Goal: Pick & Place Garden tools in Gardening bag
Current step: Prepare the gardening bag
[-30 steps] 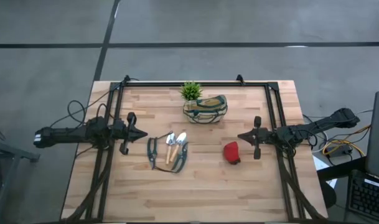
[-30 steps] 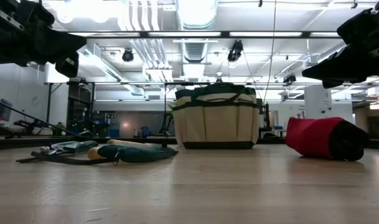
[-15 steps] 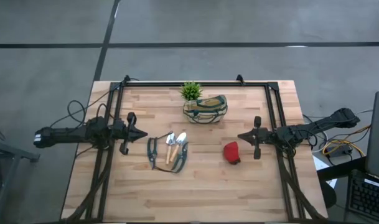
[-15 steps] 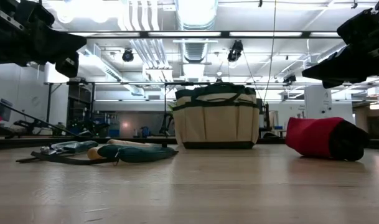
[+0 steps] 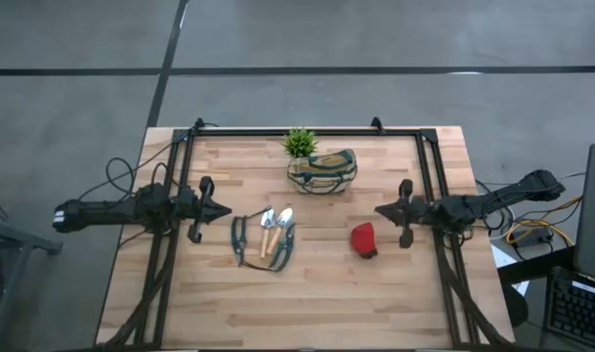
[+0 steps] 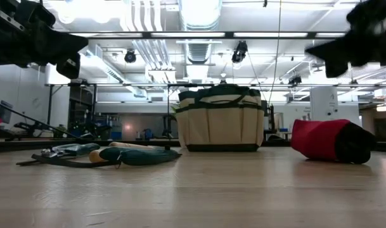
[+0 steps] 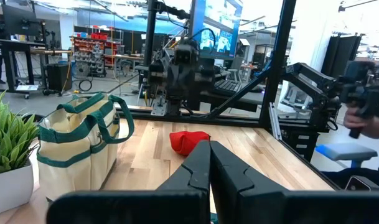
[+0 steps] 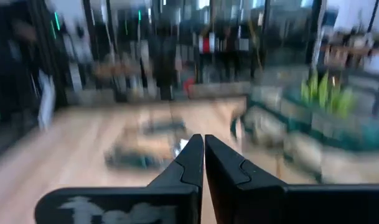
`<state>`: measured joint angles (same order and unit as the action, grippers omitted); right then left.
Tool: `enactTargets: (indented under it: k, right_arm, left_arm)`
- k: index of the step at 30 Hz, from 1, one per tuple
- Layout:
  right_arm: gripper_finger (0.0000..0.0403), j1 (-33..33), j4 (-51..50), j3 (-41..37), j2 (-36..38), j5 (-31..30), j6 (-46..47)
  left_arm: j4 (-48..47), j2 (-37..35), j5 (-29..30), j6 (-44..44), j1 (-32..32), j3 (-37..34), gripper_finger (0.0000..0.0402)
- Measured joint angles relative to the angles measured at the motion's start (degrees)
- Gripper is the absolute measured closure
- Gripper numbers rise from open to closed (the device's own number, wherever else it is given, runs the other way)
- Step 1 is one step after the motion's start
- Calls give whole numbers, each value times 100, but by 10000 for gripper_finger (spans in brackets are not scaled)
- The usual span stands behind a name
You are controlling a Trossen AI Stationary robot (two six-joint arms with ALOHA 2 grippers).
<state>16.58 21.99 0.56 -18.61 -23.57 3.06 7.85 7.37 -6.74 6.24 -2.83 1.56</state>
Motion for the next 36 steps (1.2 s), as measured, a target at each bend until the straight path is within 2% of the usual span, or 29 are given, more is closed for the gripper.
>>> enactTargets:
  k: [7,11,16,18,22,26,31,36]
  right_arm:
    - [394,-78,2067,4,-437,-75,-146]
    - [394,-320,2080,171,-1102,-109,-156]
    - [394,-688,1385,973,-2176,67,-169]
    - [394,-855,576,1460,-2556,282,-250]
    - [394,-1206,-1219,2569,-3269,309,-431]
    - [386,-1412,-2400,3523,-3903,309,-820]
    - [336,-1615,-3145,4438,-4601,259,-1456]
    - [274,-1835,-3410,4953,-5245,110,-2110]
  left_arm:
    - [-1,1,-2,0,0,0,396]
    - [-1,1,0,0,2,0,396]
    - [-2,1,0,-2,1,1,396]
    - [-10,1,0,0,1,0,396]
    - [-12,1,0,-2,1,0,396]
    - [-12,1,0,-2,0,0,396]
    - [-23,1,0,-2,0,0,396]
    - [-29,1,0,0,1,1,396]
